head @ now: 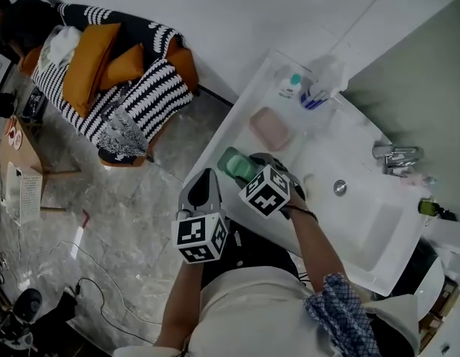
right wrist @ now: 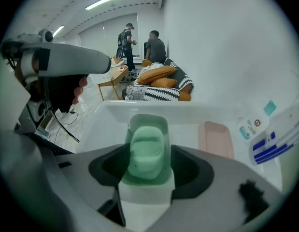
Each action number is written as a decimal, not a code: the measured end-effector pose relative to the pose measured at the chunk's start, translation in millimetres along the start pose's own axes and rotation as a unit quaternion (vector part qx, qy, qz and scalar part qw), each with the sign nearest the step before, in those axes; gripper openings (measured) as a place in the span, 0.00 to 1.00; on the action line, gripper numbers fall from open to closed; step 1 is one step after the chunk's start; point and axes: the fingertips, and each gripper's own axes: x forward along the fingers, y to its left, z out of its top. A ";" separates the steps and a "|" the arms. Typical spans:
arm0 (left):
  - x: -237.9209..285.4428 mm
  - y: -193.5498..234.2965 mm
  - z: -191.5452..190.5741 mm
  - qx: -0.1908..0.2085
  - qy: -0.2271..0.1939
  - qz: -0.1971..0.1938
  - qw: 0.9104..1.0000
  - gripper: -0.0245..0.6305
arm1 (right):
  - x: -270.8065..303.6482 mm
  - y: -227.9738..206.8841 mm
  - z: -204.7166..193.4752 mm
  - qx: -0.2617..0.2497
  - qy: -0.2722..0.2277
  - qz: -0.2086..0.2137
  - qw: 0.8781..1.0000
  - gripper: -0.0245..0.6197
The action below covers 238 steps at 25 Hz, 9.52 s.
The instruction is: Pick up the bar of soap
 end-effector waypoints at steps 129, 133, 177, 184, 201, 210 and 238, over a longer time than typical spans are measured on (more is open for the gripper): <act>21.9 -18.7 -4.8 0.079 0.027 -0.052 0.995 0.05 | -30.5 -8.9 8.4 -0.004 -0.042 -0.078 0.996 0.24; 27.9 -38.6 -9.4 0.090 0.033 -0.073 0.993 0.05 | -41.8 -15.5 -11.9 0.029 -0.044 -0.088 0.995 0.24; 32.4 -126.3 -41.8 0.172 0.074 -0.133 0.973 0.05 | -10.5 -11.7 -215.7 0.501 -0.077 0.064 0.859 0.24; 29.0 -123.0 -58.8 0.167 0.098 -0.133 0.972 0.05 | 9.2 -18.4 -220.7 0.519 -0.076 0.080 0.848 0.24; 26.6 -118.9 -60.3 0.174 0.102 -0.123 0.972 0.05 | 26.2 -13.8 -242.0 0.537 -0.030 0.103 0.837 0.24; 24.2 -123.0 -61.2 0.177 0.095 -0.125 0.972 0.05 | 28.0 -11.6 -242.7 0.509 0.001 0.085 0.857 0.24; 25.2 -133.8 -67.0 0.174 0.091 -0.146 0.970 0.05 | 3.8 -24.6 -271.8 0.487 0.052 -0.013 0.872 0.39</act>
